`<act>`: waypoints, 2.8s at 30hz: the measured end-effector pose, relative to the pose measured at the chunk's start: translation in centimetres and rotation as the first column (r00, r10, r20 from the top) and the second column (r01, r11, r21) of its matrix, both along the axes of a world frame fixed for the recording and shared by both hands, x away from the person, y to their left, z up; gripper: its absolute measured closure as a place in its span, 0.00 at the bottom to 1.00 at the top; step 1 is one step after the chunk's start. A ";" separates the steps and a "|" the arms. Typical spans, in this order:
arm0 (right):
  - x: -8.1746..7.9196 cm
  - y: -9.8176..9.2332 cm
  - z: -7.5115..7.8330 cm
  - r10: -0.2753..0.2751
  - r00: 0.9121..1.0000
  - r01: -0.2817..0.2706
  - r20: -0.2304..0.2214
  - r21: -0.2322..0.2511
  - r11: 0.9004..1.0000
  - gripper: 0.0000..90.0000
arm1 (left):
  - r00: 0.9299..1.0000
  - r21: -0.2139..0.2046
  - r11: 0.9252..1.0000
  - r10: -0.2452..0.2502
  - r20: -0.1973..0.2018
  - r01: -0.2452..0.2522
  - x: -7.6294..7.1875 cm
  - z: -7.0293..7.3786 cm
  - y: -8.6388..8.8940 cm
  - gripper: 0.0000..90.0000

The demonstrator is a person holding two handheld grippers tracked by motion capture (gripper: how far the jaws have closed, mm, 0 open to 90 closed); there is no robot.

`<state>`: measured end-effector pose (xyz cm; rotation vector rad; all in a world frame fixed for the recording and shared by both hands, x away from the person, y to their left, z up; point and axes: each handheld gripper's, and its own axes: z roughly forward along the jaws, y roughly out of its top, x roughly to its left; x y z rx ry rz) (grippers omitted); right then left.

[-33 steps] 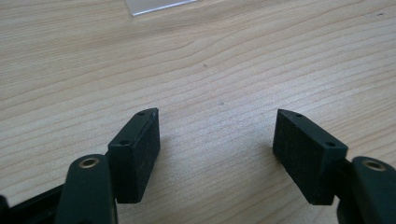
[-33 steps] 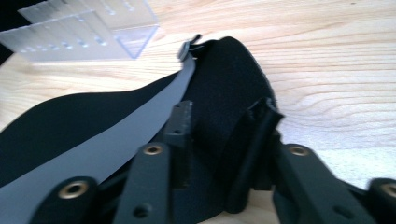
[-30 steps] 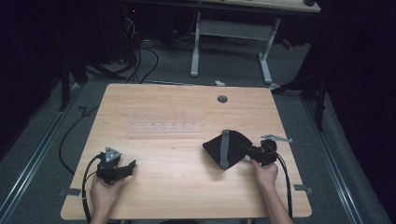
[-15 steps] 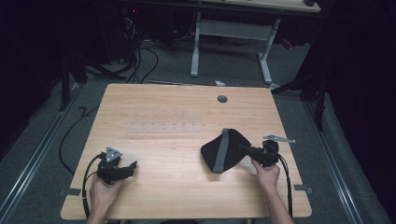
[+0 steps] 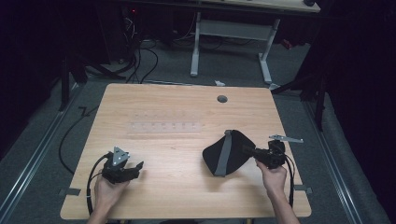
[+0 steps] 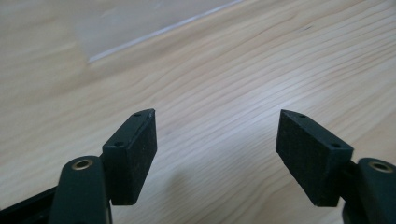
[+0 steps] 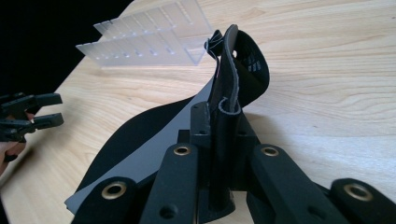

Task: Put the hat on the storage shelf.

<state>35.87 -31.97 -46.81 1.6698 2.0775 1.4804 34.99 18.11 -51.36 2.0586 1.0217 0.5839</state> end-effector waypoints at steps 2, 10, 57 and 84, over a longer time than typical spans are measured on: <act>-0.1 0.2 0.3 0.006 1.000 -0.006 -0.006 0.015 1.000 0.94 | 0.998 0.013 0.999 -0.048 0.028 0.047 -0.4 0.6 -1.0 0.34; -0.2 1.5 1.6 0.049 0.999 -0.049 -0.011 0.014 0.999 0.94 | 0.973 0.048 0.976 -0.217 0.075 0.214 -1.8 2.5 -4.9 0.34; 2.3 7.7 2.0 0.212 0.971 -0.199 -0.112 0.118 0.973 0.93 | 0.825 0.244 0.837 -0.536 0.181 0.490 -3.6 4.6 -14.6 0.69; 1.0 5.2 1.7 0.135 0.990 -0.138 0.031 0.154 0.978 0.50 | 0.831 0.086 0.866 -0.498 0.250 0.493 -3.1 7.0 -9.3 0.95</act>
